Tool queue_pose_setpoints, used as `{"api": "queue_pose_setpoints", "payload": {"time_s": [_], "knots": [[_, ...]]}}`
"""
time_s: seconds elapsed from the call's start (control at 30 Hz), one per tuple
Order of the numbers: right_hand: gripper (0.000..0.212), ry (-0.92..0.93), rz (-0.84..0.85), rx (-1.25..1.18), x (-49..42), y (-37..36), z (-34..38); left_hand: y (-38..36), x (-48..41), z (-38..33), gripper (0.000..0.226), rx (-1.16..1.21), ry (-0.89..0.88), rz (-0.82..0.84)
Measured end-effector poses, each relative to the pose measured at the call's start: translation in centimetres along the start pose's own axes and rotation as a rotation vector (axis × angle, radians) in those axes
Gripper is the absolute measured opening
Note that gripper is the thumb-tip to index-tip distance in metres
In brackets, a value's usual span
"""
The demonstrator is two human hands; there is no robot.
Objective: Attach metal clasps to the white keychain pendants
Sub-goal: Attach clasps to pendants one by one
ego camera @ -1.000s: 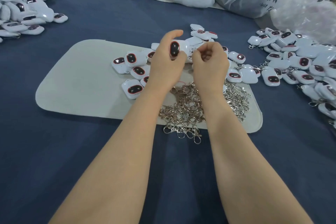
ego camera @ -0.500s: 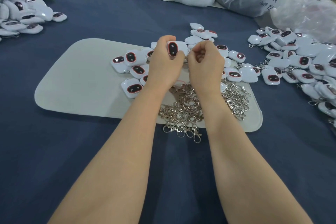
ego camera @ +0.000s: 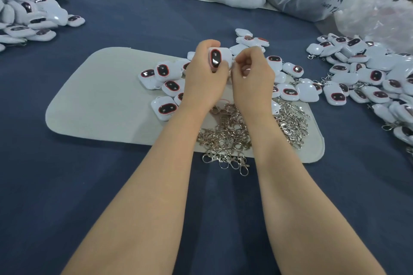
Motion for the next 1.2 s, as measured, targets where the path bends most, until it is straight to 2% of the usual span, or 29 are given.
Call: {"api": "queue_pose_setpoints", "payload": {"time_s": [0.1,0.17,0.23,0.37,0.43,0.53,0.7,0.83,0.93,1.07,1.2], "knots": [[0.017,-0.101,-0.02,-0.132,-0.1,0.2,-0.2,-0.6,0.1,1.7,0.017,0.383,0.421,0.014],[0.015,-0.123,-0.019,-0.167,-0.1,0.1,-0.3,-1.2,0.6,2.3,0.009,0.562,0.614,0.057],[0.015,-0.115,-0.028,-0.177,-0.1,0.1,-0.2,-1.4,0.9,2.8,0.013,0.699,0.766,0.06],[0.016,-0.094,-0.025,-0.183,0.0,0.0,0.1,-1.6,1.2,3.6,0.008,0.873,0.949,0.045],[0.014,-0.095,-0.016,-0.178,-0.1,-0.1,0.1,-1.7,1.2,3.8,0.001,0.909,0.986,0.051],[0.008,-0.116,0.013,-0.141,-0.2,-0.2,-0.2,-1.7,1.2,4.0,0.008,0.916,1.016,0.055],[0.007,-0.119,-0.045,-0.184,-0.1,0.0,-0.1,-1.5,1.3,3.7,0.003,0.869,0.98,0.042],[0.009,-0.022,-0.125,-0.143,0.0,0.6,0.4,-1.4,1.1,3.1,0.003,0.782,0.871,0.033],[0.009,0.009,-0.125,-0.091,0.0,0.6,0.3,-1.1,0.9,2.9,0.008,0.726,0.775,0.002],[0.011,0.049,-0.098,-0.01,0.1,0.3,0.3,-0.2,0.2,2.2,0.016,0.556,0.519,-0.076],[0.012,0.045,-0.033,0.033,0.2,-0.1,0.1,0.5,-0.1,0.5,0.024,0.223,0.119,-0.085]]}}
Point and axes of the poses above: each hand's wrist, its own x-axis away from the middle knuckle, its own y-axis out of the back of the hand, z = x × y, the point moved 7 cm from there along -x, towards the middle knuckle, and after that the axes turned 13 degrees about -z, right-handed, at the moved point
